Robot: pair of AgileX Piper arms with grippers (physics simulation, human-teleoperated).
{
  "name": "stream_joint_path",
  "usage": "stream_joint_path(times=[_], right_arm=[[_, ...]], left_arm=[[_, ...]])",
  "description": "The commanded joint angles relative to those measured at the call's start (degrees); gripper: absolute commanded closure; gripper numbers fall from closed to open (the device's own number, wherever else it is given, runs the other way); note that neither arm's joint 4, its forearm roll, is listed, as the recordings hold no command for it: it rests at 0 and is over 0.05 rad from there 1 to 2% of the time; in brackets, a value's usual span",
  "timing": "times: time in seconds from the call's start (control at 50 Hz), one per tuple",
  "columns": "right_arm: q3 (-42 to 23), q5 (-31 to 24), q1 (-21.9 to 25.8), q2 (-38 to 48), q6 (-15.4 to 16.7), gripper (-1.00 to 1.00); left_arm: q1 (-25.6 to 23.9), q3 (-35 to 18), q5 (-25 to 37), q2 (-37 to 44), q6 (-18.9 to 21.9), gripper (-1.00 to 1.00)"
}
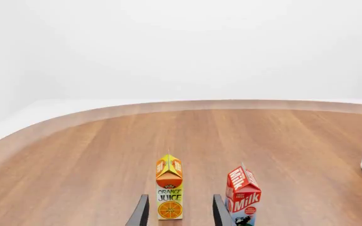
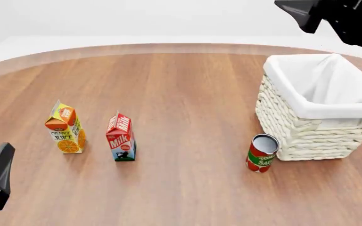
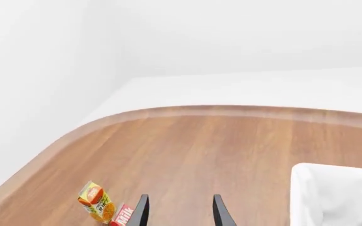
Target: Pick the milk and place it in the basket.
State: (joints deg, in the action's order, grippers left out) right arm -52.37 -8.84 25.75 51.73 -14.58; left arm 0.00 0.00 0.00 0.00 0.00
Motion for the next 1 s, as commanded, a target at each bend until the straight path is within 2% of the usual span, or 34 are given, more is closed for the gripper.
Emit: stream_joint_path(times=[0.02,0.46,0.52,0.74,1.0], right_arm=[[-6.0,-4.6,2.0,5.9,-3.6,-1.0],[-15.4,-8.6,5.7,18.7,-10.0,-1.0],[-15.5,-9.3,5.8,19.8,-12.2,-1.0],[-16.8,-10.6,5.8,22.8,-13.8,-1.0],[-22.0,-12.7,7.9,27.8,-16.7,-1.0]], left_arm=[[0.0,0.0,0.0,0.0,0.0,-1.0],[0.0,0.0,0.0,0.0,0.0,-1.0],[0.0,0.0,0.0,0.0,0.0,-1.0],[0.0,0.0,0.0,0.0,0.0,-1.0],[0.0,0.0,0.0,0.0,0.0,-1.0]])
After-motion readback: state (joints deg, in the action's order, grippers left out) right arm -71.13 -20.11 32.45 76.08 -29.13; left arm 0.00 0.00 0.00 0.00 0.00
